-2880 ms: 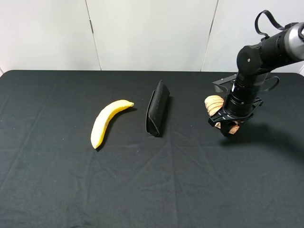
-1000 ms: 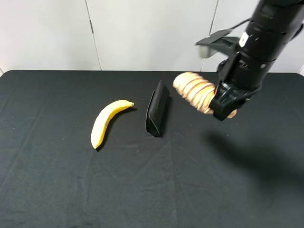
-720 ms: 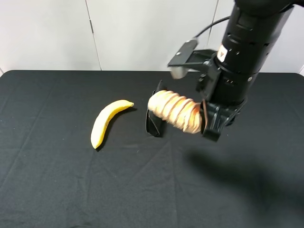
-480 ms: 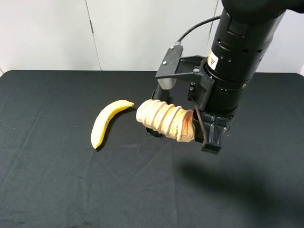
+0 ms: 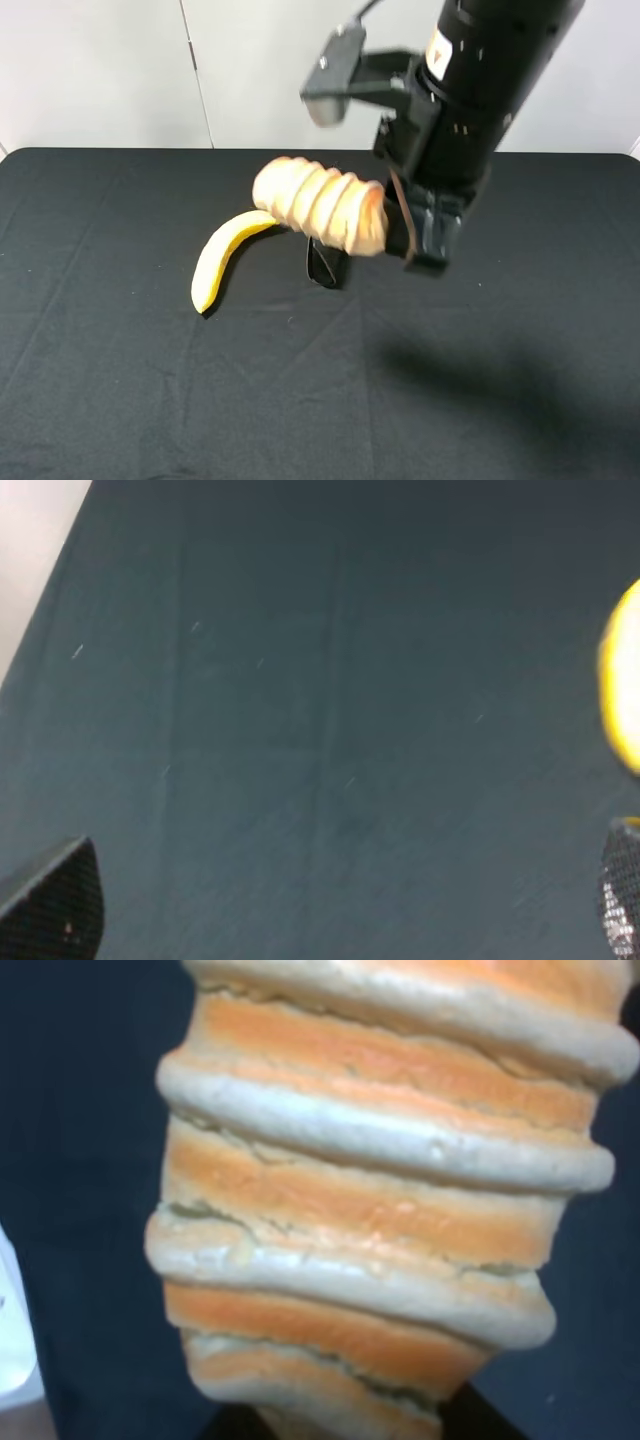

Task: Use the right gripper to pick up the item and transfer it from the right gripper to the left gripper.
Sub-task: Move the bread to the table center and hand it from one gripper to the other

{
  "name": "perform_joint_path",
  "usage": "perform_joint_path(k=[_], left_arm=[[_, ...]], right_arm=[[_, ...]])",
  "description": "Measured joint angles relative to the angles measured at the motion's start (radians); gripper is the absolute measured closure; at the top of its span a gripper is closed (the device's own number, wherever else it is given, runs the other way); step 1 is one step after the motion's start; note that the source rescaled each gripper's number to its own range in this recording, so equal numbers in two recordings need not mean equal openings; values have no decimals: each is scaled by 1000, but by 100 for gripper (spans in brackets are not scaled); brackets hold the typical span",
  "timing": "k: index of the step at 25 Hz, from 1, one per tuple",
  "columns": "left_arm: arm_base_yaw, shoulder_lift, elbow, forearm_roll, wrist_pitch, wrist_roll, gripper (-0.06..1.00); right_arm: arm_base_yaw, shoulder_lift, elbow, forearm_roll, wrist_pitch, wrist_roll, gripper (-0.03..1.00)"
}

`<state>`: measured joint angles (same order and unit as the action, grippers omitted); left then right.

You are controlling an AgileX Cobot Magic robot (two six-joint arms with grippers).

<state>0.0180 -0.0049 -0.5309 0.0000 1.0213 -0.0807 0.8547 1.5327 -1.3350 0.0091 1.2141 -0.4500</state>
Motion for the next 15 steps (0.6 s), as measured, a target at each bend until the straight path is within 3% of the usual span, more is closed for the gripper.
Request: perform_joint_path(k=[7, 10, 15], left_arm=[[0, 221, -57, -241, -26, 11, -4], [0, 363, -76, -382, -69, 81, -4], [1, 580, -79, -737, -120, 254, -4]], right_arm=[[0, 0, -20, 2, 1, 0, 94], [0, 0, -20, 2, 1, 0, 94], [0, 0, -20, 3, 1, 0, 95]])
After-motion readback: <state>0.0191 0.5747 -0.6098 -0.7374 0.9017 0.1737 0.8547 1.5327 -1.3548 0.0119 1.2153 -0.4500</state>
